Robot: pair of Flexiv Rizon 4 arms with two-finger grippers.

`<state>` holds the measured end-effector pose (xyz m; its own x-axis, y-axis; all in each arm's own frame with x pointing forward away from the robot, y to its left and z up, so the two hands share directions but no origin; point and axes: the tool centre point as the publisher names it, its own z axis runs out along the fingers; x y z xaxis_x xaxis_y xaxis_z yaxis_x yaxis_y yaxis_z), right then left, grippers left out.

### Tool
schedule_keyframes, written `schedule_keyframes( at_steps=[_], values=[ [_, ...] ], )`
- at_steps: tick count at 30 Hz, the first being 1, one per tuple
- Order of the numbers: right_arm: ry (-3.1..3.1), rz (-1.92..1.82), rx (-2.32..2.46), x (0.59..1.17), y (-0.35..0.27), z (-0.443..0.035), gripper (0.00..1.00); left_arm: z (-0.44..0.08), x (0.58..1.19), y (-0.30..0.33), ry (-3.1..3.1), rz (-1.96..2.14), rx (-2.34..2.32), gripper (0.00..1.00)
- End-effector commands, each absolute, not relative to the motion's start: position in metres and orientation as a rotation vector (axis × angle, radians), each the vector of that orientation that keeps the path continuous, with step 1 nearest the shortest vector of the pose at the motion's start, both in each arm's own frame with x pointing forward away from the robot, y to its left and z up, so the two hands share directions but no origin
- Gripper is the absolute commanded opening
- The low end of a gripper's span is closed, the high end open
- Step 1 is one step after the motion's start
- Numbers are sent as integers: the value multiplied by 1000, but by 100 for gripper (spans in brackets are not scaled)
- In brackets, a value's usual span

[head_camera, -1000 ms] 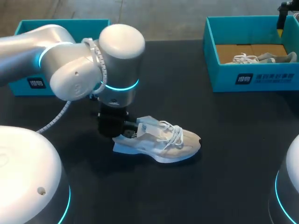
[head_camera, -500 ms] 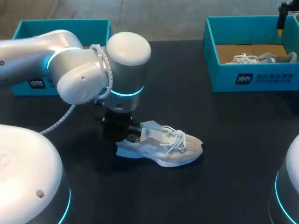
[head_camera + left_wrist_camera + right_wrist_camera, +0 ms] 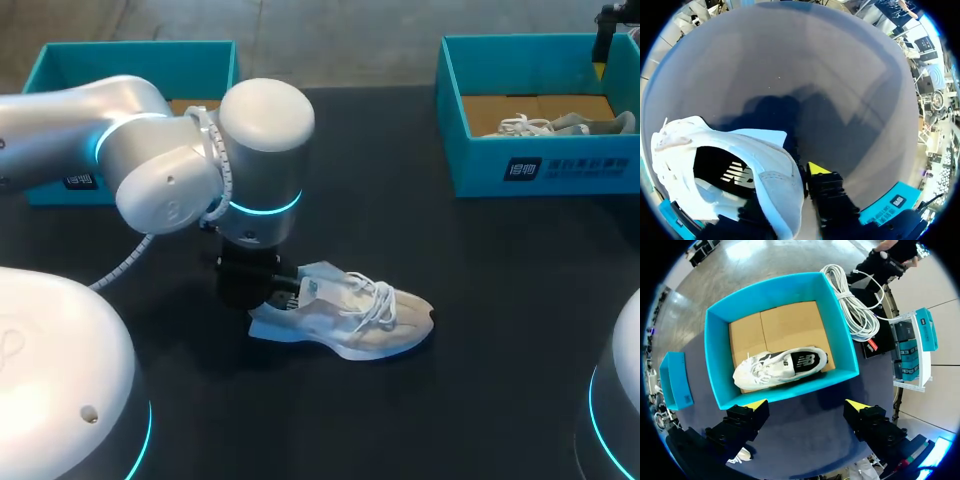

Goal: Take the shoe out of the shoebox, open the shoe tongue, remove and reinsert the insole, then place the shoe into the shoebox

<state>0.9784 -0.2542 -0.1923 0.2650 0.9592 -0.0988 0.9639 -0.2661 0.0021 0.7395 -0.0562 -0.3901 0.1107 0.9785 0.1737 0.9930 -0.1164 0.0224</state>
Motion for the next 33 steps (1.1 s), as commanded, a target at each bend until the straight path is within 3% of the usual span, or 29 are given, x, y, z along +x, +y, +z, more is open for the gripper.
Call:
schedule_keyframes(
  at_steps=[1, 16, 33],
  values=[
    [1863, -120, 2449, 978, -254, -192, 100, -384, 737, -48, -2031, -201, -2288, 100],
    [1863, -120, 2449, 978, -254, -192, 100, -335, 732, -42, -2099, -71, -2353, 100],
    [1863, -120, 2449, 978, -254, -192, 100, -268, 717, -26, -2300, 259, -2069, 100]
  ],
)
